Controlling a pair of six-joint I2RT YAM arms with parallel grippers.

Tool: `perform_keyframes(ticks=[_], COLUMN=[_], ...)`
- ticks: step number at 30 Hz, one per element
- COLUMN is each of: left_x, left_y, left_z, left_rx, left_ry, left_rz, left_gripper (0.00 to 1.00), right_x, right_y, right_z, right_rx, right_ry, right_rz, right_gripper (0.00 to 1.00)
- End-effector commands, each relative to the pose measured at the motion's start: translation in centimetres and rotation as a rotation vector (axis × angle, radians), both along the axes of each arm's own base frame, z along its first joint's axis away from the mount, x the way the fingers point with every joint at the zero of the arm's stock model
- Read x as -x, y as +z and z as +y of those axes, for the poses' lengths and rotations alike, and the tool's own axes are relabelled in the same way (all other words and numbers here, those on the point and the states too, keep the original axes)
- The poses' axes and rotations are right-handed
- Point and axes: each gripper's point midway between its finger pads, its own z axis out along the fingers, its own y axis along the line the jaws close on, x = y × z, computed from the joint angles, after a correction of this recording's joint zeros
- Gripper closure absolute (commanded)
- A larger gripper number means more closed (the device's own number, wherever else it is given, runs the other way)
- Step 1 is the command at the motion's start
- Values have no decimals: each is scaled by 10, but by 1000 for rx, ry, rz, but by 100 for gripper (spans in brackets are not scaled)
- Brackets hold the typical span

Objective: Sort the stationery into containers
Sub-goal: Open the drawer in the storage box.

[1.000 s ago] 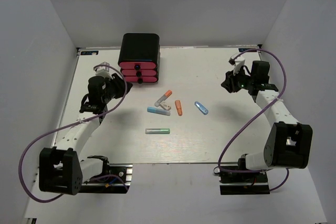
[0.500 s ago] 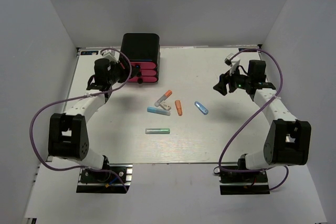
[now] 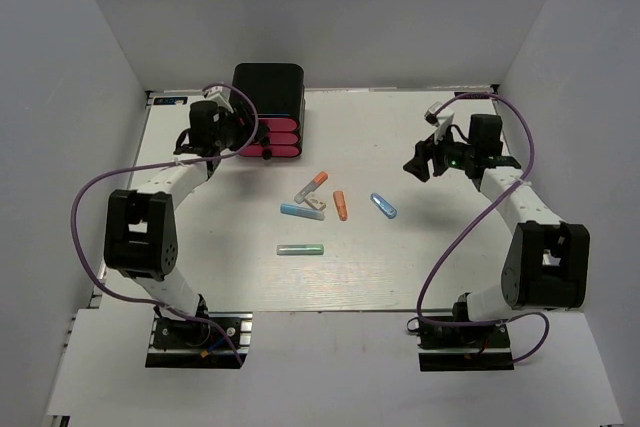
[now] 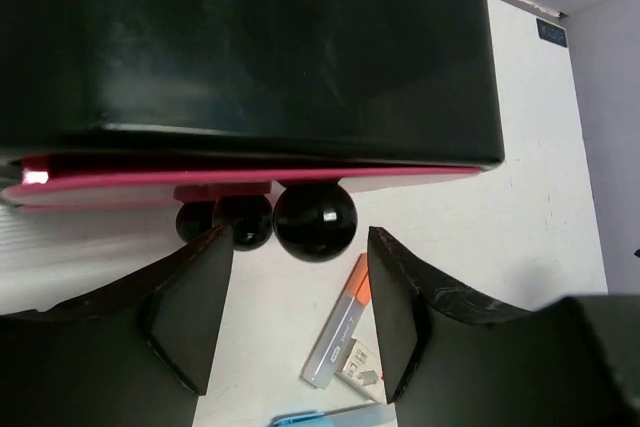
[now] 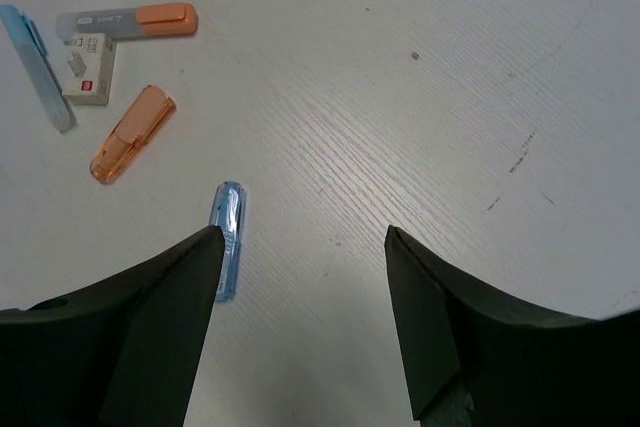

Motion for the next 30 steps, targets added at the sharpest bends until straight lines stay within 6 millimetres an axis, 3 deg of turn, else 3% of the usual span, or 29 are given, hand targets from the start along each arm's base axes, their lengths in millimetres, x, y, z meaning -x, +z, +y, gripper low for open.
perform_keyframes(ticks=[1,8,10,11,15,21,22,24,27,28,30], left_x=[-11,-21,-22,-22,-12,30,40,47,54,55,57], left_y=[17,18,18,18,3,-1,-10,-1,-3,-5,-3], left_z=[-2,-2,0,0,-1,-6,-4,-4,-1,-1,-1], left_rx=[-28,-39,-43,-43,-49,-42,-44,-34,-38,-40,-39], left_ry=[-9,-4,4,4,-11,-65,-65,-61,-53,-53,-53], left_rz=[-44,-49,-50,-50,-24,-35,-14,-37,-30,-18,-20], left_gripper=[34,47,57,67,83,84,84,84,82,81,75], right_x=[-11,-8,-6,-5,0,17,19,22,19,18,14], right_y=[20,20,17,16,16,4,-2,-13,-36,-37,-58], right_z=[11,17,18,19,23,44,46,53,60,62,61], right_rx=[-14,-19,-10,-7,1,31,39,64,113,122,186], right_ry=[42,64,69,73,96,205,207,211,157,152,96], right_rz=[-76,-75,-77,-77,-89,-77,-64,-33,38,49,102], right_gripper=[28,30,30,30,31,33,33,33,33,33,33])
